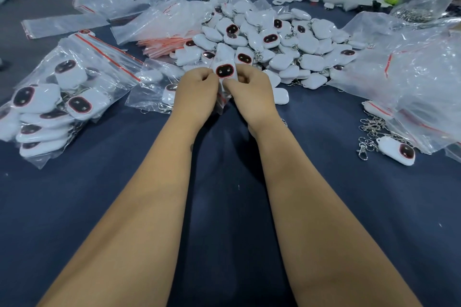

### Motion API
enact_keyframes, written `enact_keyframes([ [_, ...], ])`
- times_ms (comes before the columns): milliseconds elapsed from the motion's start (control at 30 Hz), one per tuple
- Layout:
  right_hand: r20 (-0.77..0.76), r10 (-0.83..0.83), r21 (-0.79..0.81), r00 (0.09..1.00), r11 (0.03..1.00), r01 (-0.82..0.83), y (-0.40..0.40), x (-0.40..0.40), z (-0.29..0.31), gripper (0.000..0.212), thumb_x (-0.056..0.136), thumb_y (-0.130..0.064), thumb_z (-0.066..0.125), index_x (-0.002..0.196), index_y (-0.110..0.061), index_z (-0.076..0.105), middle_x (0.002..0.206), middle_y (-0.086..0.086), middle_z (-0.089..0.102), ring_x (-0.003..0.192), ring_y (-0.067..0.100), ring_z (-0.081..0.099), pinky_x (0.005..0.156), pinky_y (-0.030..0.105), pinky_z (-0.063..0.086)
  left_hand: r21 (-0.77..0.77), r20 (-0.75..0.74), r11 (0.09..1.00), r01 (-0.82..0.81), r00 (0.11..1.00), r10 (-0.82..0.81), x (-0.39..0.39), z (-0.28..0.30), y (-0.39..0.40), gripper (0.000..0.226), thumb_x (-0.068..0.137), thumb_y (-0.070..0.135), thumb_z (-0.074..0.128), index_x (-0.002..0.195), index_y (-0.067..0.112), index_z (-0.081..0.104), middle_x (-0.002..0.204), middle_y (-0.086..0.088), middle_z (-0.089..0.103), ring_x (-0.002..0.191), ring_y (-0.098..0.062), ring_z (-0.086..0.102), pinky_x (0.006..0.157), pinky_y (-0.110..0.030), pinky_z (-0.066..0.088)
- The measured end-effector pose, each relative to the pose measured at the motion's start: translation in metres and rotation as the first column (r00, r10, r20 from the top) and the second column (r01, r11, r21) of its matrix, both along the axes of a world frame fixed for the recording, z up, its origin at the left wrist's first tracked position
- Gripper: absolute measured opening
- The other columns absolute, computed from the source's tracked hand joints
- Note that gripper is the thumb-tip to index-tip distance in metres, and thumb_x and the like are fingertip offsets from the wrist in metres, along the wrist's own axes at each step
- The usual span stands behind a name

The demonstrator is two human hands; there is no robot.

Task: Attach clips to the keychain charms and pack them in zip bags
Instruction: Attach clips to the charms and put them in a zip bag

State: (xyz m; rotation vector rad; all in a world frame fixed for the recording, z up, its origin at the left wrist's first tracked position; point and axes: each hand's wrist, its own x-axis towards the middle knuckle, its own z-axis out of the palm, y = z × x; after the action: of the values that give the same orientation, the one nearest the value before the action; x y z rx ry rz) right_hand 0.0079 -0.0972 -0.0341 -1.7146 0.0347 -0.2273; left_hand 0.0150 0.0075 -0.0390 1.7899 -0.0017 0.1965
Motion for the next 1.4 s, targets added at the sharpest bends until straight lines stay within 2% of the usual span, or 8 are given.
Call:
enact_keyframes([
  [200, 0.001, -0.039, -0.030, 0.999, 0.999, 0.039, -0.0016, 0.0003, -0.0025, 0.017, 0.090, -0.007, 0.064, 0.107, -0.005, 0.067, 0.091, 0.009, 0.072, 0.081, 0.015, 0.065, 0.080, 0.031, 0.055, 0.044, -0.009, 0.998, 0.037, 0.999, -0.037, -0.0015, 0.0018, 0.0006, 0.022, 0.086, 0.012, 0.046, 0.078, 0.001, 0.064, 0.069, -0.015, 0.065, 0.062, -0.024, 0.058, 0.066, -0.044, 0.054],
  [400, -0.028, -0.038, 0.013, 0.999, 0.999, 0.039, -0.0019, 0.0027, -0.0034, 0.013, 0.093, -0.006, 0.061, 0.105, -0.005, 0.065, 0.099, 0.018, 0.072, 0.089, 0.023, 0.067, 0.088, 0.039, 0.055, 0.021, 0.018, 0.999, 0.041, 0.999, -0.041, -0.0051, 0.0027, -0.0018, 0.019, 0.089, 0.016, 0.053, 0.075, 0.010, 0.066, 0.052, 0.005, 0.059, 0.045, -0.011, 0.051, 0.048, -0.020, 0.041],
  [533, -0.041, -0.033, 0.022, 0.999, 0.999, 0.034, -0.0011, 0.0032, -0.0026, 0.020, 0.093, -0.005, 0.060, 0.113, -0.004, 0.063, 0.105, 0.015, 0.071, 0.103, 0.028, 0.067, 0.095, 0.042, 0.053, 0.032, 0.022, 0.999, 0.028, 0.999, -0.029, -0.0043, 0.0018, -0.0019, 0.020, 0.089, 0.018, 0.054, 0.071, 0.016, 0.063, 0.049, 0.009, 0.056, 0.045, -0.009, 0.049, 0.048, -0.019, 0.039],
  [700, -0.029, -0.038, 0.060, 0.999, 0.997, 0.040, -0.0002, 0.0014, -0.0026, 0.024, 0.091, 0.000, 0.059, 0.111, -0.013, 0.060, 0.107, 0.012, 0.070, 0.101, 0.024, 0.066, 0.093, 0.036, 0.054, 0.012, 0.009, 1.000, -0.005, 1.000, 0.005, 0.0001, -0.0012, -0.0009, 0.023, 0.088, 0.010, 0.049, 0.090, 0.016, 0.071, 0.068, 0.002, 0.064, 0.059, -0.015, 0.057, 0.061, -0.031, 0.048],
  [833, 0.024, -0.064, 0.141, 0.998, 0.988, 0.060, -0.0012, 0.0001, 0.0008, 0.028, 0.088, 0.004, 0.056, 0.104, -0.019, 0.057, 0.104, 0.006, 0.068, 0.094, 0.016, 0.063, 0.089, 0.030, 0.052, 0.156, 0.092, 0.980, -0.120, 0.990, 0.107, 0.0035, -0.0052, 0.0017, 0.032, 0.089, 0.007, 0.049, 0.113, 0.021, 0.066, 0.079, 0.011, 0.057, 0.058, 0.003, 0.057, 0.062, -0.016, 0.049],
  [1033, 0.008, 0.035, 0.191, 0.999, 0.981, -0.036, 0.0004, -0.0044, 0.0057, 0.027, 0.087, 0.007, 0.050, 0.099, -0.015, 0.059, 0.076, -0.003, 0.063, 0.051, -0.006, 0.055, 0.048, 0.012, 0.041, 0.187, 0.094, 0.982, -0.033, 0.995, 0.015, -0.0022, -0.0022, 0.0005, 0.040, 0.068, 0.008, 0.065, 0.105, 0.025, 0.063, 0.083, -0.008, 0.067, 0.073, -0.032, 0.066, 0.069, -0.046, 0.057],
  [1300, -0.057, 0.026, 0.122, 0.998, 0.992, -0.019, -0.0005, -0.0022, 0.0033, 0.015, 0.092, -0.011, 0.055, 0.087, -0.024, 0.061, 0.081, -0.004, 0.062, 0.069, 0.008, 0.055, 0.065, 0.023, 0.047, 0.034, 0.011, 0.999, -0.010, 1.000, 0.009, -0.0026, 0.0013, 0.0027, 0.035, 0.077, 0.004, 0.047, 0.099, 0.022, 0.067, 0.071, 0.001, 0.063, 0.049, -0.010, 0.055, 0.049, -0.022, 0.044],
  [1400, -0.034, 0.040, 0.135, 0.999, 0.990, -0.035, -0.0003, -0.0013, 0.0028, 0.015, 0.093, -0.013, 0.057, 0.085, -0.024, 0.064, 0.080, -0.005, 0.064, 0.073, 0.008, 0.056, 0.066, 0.021, 0.047, -0.021, -0.003, 1.000, 0.012, 1.000, -0.012, -0.0040, 0.0032, 0.0020, 0.025, 0.078, 0.012, 0.049, 0.087, 0.021, 0.070, 0.067, 0.001, 0.065, 0.053, -0.014, 0.053, 0.050, -0.025, 0.040],
])
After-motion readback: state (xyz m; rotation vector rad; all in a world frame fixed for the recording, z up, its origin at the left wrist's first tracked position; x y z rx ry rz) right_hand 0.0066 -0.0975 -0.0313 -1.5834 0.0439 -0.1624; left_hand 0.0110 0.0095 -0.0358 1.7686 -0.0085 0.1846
